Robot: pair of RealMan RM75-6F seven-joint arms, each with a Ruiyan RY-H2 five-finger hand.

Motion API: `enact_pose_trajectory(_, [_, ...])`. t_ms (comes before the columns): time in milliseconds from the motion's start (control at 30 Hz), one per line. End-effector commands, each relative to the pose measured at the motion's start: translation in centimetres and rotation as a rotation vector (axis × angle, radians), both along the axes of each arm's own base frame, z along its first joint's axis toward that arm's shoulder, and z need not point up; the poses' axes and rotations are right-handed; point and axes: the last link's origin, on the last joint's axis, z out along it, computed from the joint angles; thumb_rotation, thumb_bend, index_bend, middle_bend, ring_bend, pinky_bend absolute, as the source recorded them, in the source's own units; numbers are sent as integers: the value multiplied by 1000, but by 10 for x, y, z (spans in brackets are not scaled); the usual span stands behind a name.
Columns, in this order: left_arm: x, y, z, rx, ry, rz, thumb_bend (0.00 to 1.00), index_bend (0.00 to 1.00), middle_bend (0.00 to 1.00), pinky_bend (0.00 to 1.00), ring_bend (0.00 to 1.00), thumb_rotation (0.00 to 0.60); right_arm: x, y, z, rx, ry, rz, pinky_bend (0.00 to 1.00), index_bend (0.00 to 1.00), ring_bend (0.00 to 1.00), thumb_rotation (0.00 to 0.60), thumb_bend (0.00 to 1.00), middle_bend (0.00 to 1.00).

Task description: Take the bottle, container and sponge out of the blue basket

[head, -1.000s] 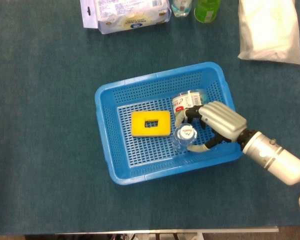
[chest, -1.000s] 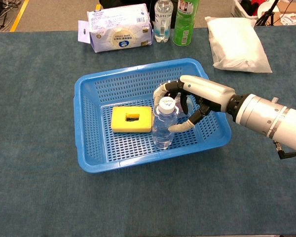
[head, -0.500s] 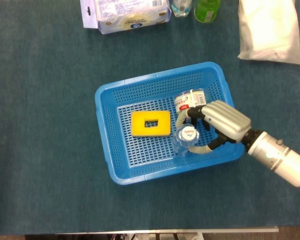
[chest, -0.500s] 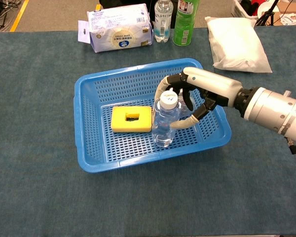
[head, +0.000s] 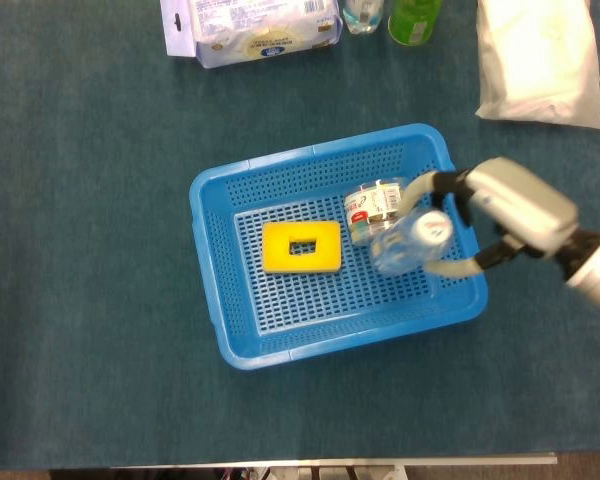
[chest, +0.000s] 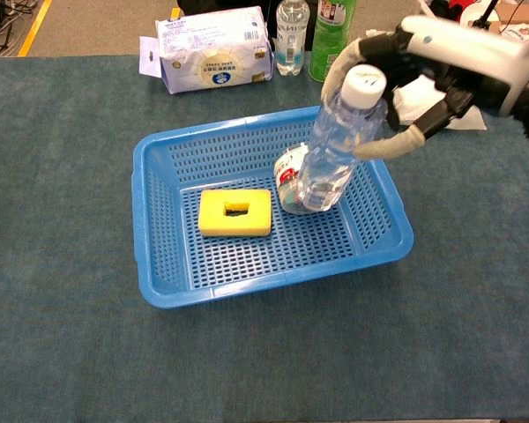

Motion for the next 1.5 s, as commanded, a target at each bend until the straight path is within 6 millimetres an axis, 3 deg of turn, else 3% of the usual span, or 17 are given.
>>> enact_pose_trajectory(33, [0,1,-1,-3,-3,1,392,373,294,172,169,600,-16,-10,30,-73,5,-56,643,609,514,600,347,510])
enact_pose_trajectory(233, [2,5,-3,-11,-8,-7,393,373,294,172,169,600,-49,-28,59,-173,49,-164,643,609,514,600,343,510])
enact_pose_trajectory(400, [4,6,-6,-18,-12,-9,392,373,294,172,169,600,-71,-42,68,-214,54,-246,643,609,514,600,342,510])
enact_pose_trajectory(667, [6,8,-12,-31,-17,-15,393,373,294,172,169,600,-98,-65,39,-208,129,-303,643,609,514,600,336,510])
enact_pose_trajectory(933, [7,7,-12,-30,-16,-10,393,372,294,172,169,600,-106,-88,-11,-188,163,-314,643,609,514,600,312,510])
enact_pose_trajectory(1133, [4,4,-11,-24,-14,6,393,373,293,172,169,600,-112,-95,-35,-184,178,-326,625,609,506,600,292,509])
enact_pose_trajectory(1267, [3,4,-10,-23,-11,10,393,373,294,172,169,600,-113,-95,-42,-182,178,-324,577,597,453,600,243,474])
enact_pose_trajectory(1500, [2,6,-12,-33,-12,10,392,373,293,172,169,600,-116,-94,-42,-178,190,-324,477,413,353,600,193,383])
